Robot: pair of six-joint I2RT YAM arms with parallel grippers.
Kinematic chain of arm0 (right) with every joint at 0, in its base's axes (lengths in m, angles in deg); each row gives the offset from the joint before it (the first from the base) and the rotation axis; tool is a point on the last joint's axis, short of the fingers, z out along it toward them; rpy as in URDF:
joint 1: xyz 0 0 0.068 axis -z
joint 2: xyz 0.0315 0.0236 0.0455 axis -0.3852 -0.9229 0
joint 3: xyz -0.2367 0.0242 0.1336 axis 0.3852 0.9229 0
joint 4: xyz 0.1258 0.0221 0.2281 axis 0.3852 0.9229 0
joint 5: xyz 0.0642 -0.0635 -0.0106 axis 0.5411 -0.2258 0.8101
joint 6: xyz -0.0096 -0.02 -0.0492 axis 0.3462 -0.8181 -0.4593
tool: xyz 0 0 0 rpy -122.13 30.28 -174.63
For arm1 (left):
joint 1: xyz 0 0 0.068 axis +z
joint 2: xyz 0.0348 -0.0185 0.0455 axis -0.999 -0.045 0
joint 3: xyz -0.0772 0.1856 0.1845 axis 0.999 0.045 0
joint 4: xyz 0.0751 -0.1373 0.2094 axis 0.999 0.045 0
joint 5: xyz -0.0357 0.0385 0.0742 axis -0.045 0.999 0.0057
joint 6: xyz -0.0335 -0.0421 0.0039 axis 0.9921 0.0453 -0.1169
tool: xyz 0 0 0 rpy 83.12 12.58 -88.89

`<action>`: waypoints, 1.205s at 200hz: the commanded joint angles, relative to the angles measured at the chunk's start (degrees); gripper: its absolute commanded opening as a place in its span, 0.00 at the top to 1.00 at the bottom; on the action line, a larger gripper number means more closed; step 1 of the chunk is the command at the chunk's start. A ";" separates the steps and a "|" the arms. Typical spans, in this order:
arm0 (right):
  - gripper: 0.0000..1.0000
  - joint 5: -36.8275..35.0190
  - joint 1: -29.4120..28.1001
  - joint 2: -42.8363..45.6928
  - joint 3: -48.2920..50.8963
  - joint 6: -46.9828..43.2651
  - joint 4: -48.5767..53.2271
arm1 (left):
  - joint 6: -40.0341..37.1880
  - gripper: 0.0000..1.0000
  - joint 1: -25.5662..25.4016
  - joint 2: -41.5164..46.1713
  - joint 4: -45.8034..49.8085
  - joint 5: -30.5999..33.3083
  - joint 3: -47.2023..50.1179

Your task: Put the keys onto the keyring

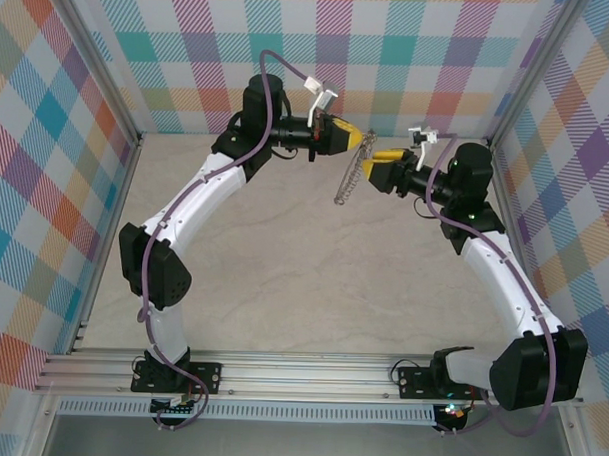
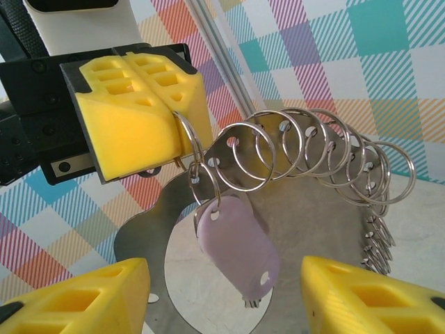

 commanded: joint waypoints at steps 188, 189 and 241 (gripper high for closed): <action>1.00 3.20 -2.62 -3.61 -6.42 -4.82 4.70 | 7.20 1.00 -0.84 5.26 -14.74 5.31 6.86; 1.00 3.20 -2.62 -3.61 -6.54 -4.83 4.80 | 7.27 1.00 -0.80 5.30 -14.88 5.34 6.93; 1.00 4.01 -3.19 -5.00 -7.91 -4.77 5.05 | 10.86 1.00 -0.85 5.73 -20.52 6.42 9.18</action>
